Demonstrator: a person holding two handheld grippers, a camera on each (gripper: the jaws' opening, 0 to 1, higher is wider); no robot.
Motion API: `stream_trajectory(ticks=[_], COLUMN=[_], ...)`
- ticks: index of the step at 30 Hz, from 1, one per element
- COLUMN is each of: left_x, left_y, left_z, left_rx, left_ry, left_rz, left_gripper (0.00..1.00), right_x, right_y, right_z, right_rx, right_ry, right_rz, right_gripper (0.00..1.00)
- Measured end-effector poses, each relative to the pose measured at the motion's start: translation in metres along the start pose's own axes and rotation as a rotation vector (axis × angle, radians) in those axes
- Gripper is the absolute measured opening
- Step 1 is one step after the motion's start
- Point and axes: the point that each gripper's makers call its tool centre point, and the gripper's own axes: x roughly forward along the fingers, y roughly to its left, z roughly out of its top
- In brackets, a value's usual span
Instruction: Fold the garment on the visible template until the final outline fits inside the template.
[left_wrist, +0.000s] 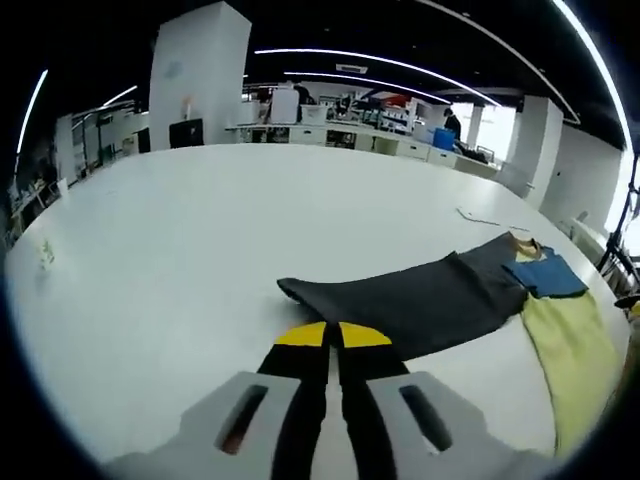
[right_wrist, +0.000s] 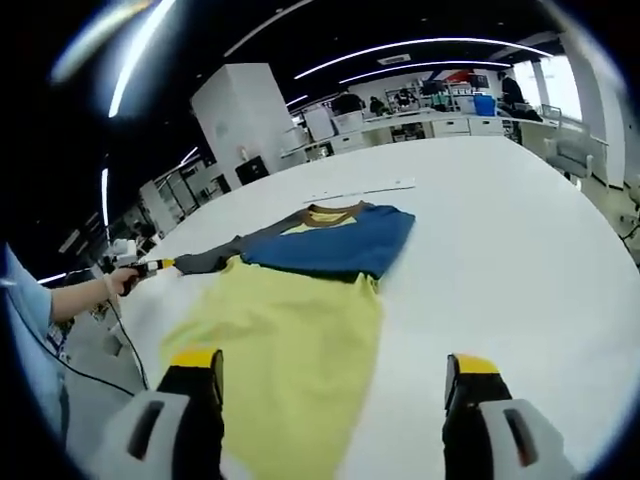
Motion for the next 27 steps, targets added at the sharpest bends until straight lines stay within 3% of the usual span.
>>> stream_trajectory(ticks=[3, 8, 15, 18, 22, 27], left_x=[-0.004, -0.008, -0.006, 0.000, 0.014, 0.029], left_y=[-0.015, -0.054, -0.130, -0.159, -0.199, -0.240], left_z=[0.015, 0.054, 0.118, 0.136, 0.146, 0.144], left_rx=[0.025, 0.068, 0.150, 0.172, 0.190, 0.213], left_ry=[-0.020, -0.084, -0.158, -0.172, -0.170, -0.154], left_rz=[-0.030, -0.103, -0.221, -0.260, -0.311, -0.365], left_gripper=[0.00, 0.00, 0.00, 0.00, 0.00, 0.00], right_x=[-0.001, -0.004, -0.008, -0.009, -0.011, -0.017], right_y=[0.001, 0.002, 0.000, 0.001, 0.000, -0.005], right_z=[0.002, 0.004, 0.004, 0.002, -0.001, 0.000], right_rx=[0.006, 0.009, 0.036, 0.033, 0.045, 0.068], right_ry=[-0.018, -0.038, -0.086, -0.095, -0.108, -0.133], right_rz=[0.008, 0.017, 0.033, 0.041, 0.051, 0.053], right_gripper=[0.91, 0.90, 0.89, 0.89, 0.89, 0.89])
